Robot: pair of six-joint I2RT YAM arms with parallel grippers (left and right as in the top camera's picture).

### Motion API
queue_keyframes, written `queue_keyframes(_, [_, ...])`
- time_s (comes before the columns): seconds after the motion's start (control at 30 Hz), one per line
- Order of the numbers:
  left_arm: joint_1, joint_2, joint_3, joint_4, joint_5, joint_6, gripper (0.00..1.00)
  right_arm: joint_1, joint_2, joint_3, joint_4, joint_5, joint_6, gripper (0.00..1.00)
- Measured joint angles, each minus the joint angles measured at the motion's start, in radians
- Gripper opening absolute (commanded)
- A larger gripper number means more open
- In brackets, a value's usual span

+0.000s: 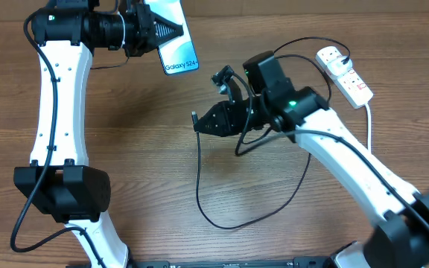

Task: Plug charger to phone and switch on socket
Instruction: 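Raise the phone with the left gripper and align the plug below its port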

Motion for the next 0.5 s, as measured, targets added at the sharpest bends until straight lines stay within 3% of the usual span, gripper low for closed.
queue_keyframes(0.3, [-0.001,0.0,0.0,0.018,0.183,0.019,0.04,0.0,-0.253,0.0,-0.009,0.113,0.027,0.04])
queue_keyframes(0.5, [-0.031,0.0,0.0,0.036,0.281,0.021,0.04,0.005,-0.274,0.0,-0.011,0.162,0.062,0.04])
